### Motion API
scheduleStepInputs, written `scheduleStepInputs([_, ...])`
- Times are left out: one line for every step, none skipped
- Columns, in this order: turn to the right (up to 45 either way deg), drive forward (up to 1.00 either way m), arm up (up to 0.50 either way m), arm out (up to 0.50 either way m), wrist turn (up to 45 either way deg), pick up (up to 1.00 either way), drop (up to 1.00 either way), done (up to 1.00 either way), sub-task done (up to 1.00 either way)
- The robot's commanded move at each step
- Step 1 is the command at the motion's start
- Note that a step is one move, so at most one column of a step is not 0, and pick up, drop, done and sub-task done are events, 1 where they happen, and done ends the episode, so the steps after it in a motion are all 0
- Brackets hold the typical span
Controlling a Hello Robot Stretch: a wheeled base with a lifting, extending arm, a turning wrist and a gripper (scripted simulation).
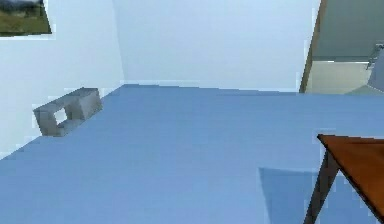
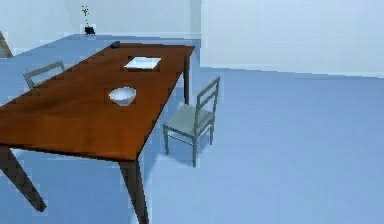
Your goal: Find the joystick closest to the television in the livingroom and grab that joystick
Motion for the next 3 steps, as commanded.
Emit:
scheduleStepInputs([6.0, 0.00, 0.00, 0.00, 0.0, 0.00, 0.00, 0.00, 0.00])
scheduleStepInputs([3.0, 0.00, 0.00, 0.00, 0.0, 0.00, 0.00, 0.00, 0.00])
scheduleStepInputs([0.0, 1.00, 0.00, 0.00, 0.0, 0.00, 0.00, 0.00, 0.00])
